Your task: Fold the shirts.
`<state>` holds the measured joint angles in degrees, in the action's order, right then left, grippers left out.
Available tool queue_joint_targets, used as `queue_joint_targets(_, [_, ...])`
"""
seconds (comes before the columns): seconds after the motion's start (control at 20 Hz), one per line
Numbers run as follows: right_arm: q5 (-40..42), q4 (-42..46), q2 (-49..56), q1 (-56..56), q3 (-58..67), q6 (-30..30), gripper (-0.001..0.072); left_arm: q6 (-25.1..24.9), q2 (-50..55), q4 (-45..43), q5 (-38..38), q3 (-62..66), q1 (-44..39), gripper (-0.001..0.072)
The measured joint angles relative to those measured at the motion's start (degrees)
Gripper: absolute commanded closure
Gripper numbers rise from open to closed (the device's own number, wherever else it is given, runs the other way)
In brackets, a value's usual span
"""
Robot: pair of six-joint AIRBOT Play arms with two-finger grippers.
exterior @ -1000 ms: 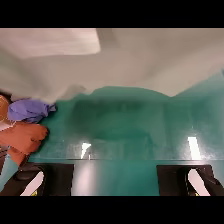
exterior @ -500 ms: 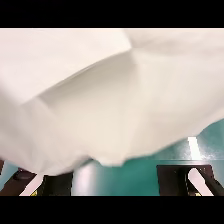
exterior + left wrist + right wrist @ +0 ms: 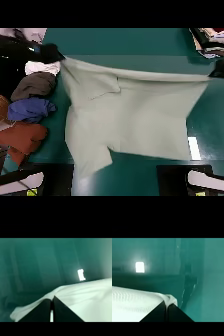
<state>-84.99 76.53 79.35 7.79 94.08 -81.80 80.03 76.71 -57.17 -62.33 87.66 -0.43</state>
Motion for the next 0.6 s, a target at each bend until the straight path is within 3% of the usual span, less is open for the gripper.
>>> queue_joint_targets(0.2, [7.34,-1.03,9.46,-0.79,0.42,-0.37,0.0699,-0.68,10.45,0.15,9.09,1.53,-0.28,0.0682])
queue_joint_targets(0.35, [9.90,-3.32,13.81,-0.87,4.02,-0.50,0.0699,-0.85,14.32,-1.79,11.87,4.11,-0.31,0.0682])
queue_joint_targets(0.6, [8.39,-3.41,15.10,-2.27,5.20,-0.52,0.0699,-0.90,16.04,-8.68,3.76,6.71,0.96,0.0683])
